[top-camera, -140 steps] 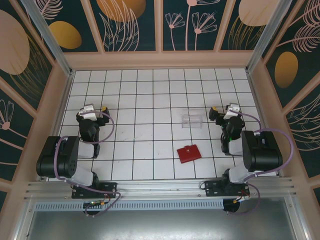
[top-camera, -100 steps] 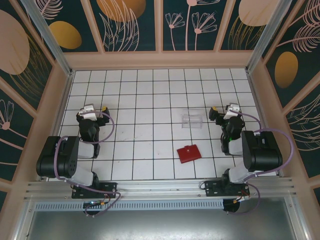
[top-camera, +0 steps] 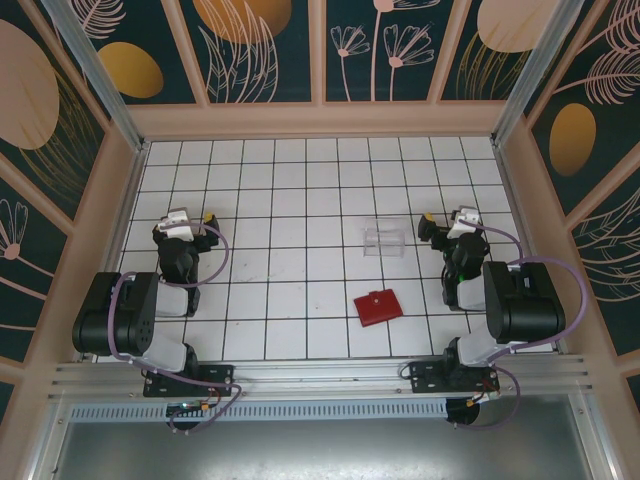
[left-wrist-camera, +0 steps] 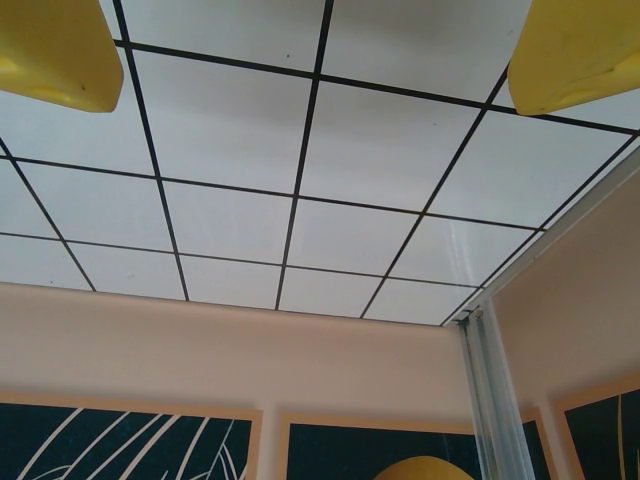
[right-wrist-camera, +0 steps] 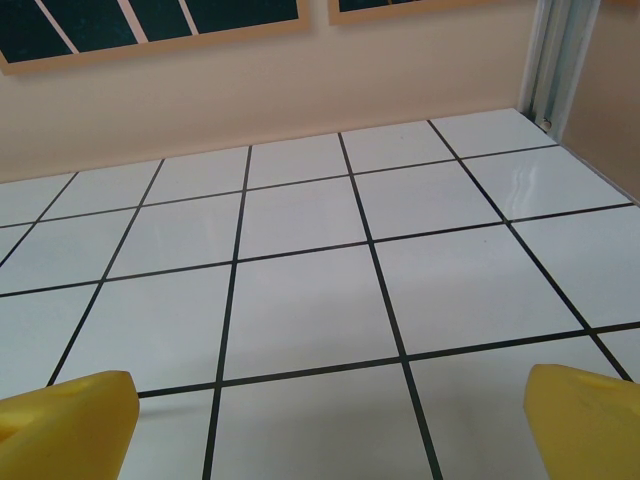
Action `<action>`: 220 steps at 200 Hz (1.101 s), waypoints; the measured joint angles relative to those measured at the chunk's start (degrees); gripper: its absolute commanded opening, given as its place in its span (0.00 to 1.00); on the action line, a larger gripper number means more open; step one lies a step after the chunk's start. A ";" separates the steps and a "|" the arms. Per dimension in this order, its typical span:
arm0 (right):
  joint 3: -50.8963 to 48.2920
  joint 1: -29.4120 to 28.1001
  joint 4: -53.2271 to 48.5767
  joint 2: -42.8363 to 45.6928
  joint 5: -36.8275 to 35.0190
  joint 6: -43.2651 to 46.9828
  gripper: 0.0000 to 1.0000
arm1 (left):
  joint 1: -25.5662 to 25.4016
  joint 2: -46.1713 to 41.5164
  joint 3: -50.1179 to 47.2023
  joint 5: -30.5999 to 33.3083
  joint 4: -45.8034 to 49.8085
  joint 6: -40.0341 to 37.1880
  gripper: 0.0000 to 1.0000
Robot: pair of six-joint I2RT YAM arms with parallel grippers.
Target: Take the credit cards out of the card holder
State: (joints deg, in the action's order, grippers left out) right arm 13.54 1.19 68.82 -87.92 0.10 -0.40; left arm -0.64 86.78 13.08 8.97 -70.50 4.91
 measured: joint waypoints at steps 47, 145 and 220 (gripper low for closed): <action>0.00 0.00 0.00 0.00 0.00 0.00 0.99 | 0.00 0.00 0.00 0.00 0.00 0.00 0.99; 16.00 -0.17 -29.07 5.99 -2.78 -4.13 0.97 | -0.81 -9.05 8.90 3.50 18.60 1.95 0.98; 32.35 -1.68 -67.95 6.08 6.29 -11.87 0.74 | -8.28 -8.76 30.80 3.48 53.11 12.37 0.96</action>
State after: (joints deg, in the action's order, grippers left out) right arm 45.89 -0.49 0.86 -81.84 6.39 -12.27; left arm -8.93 78.02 43.88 12.45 -17.39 17.28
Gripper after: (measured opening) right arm 0.758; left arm 0.970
